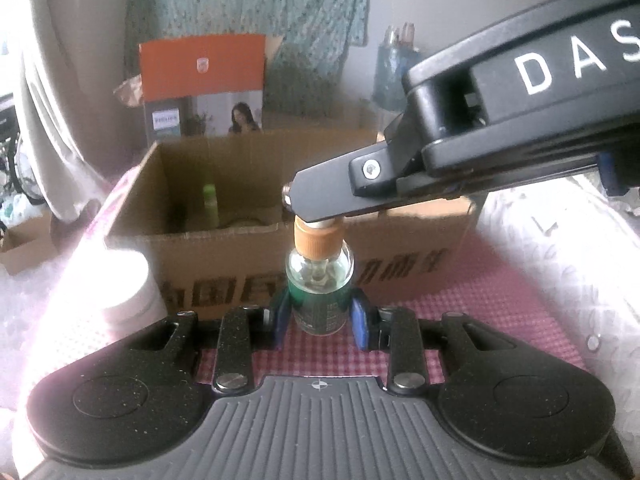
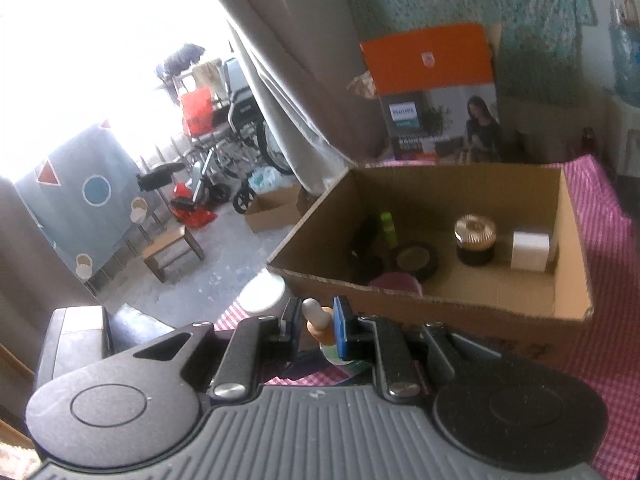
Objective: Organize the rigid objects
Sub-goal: 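Lift the bottle and carry it toward the cardboard box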
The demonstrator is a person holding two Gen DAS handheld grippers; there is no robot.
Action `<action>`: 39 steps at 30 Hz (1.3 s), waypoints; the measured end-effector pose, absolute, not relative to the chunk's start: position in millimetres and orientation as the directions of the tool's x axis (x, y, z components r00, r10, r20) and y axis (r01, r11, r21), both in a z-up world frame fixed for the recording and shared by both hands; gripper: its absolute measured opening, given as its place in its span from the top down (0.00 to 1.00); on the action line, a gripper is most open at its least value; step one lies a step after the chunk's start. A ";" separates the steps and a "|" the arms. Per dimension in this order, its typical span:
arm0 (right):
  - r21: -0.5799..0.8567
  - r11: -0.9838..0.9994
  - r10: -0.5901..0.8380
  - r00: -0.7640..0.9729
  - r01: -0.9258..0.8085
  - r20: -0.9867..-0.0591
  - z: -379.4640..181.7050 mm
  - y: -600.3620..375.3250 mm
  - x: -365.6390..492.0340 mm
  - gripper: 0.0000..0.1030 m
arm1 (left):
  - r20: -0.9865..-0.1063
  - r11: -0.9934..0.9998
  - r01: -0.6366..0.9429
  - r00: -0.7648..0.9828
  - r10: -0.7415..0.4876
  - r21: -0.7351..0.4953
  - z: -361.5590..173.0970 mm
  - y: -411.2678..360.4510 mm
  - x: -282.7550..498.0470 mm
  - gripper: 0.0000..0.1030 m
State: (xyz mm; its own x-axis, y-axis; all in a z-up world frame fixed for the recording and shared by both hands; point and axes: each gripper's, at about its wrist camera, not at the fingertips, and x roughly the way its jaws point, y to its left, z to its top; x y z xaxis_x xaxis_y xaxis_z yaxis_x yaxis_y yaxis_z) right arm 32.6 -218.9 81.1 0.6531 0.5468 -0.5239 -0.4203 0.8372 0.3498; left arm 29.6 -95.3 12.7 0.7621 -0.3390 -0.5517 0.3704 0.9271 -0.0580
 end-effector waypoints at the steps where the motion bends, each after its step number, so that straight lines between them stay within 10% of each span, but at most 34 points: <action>1: 0.347 0.836 0.549 0.658 -0.426 -0.515 85.3 -219.5 31.9 0.82 | -0.546 0.927 0.371 0.766 -0.339 -0.056 16.0 -95.9 29.6 0.71; 19: 0.385 0.807 0.588 0.667 -0.447 -0.458 130.7 -255.2 95.8 0.82 | -0.536 0.900 0.412 0.732 -0.420 -0.143 61.2 -111.9 93.0 0.71; 39: 0.557 0.770 0.635 0.461 -0.312 -0.620 25.0 -279.2 239.2 0.82 | -0.806 0.924 0.291 0.467 -0.364 -0.249 -20.7 -129.8 212.6 0.70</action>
State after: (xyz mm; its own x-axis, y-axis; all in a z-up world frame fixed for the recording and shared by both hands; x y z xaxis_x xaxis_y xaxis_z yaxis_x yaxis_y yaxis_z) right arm 239.2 -279.2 25.0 0.4607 0.6351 -0.6200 -0.3119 0.7698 0.5569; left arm 212.6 -129.8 -20.7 0.4668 -0.3642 -0.8059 0.2905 0.9238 -0.2492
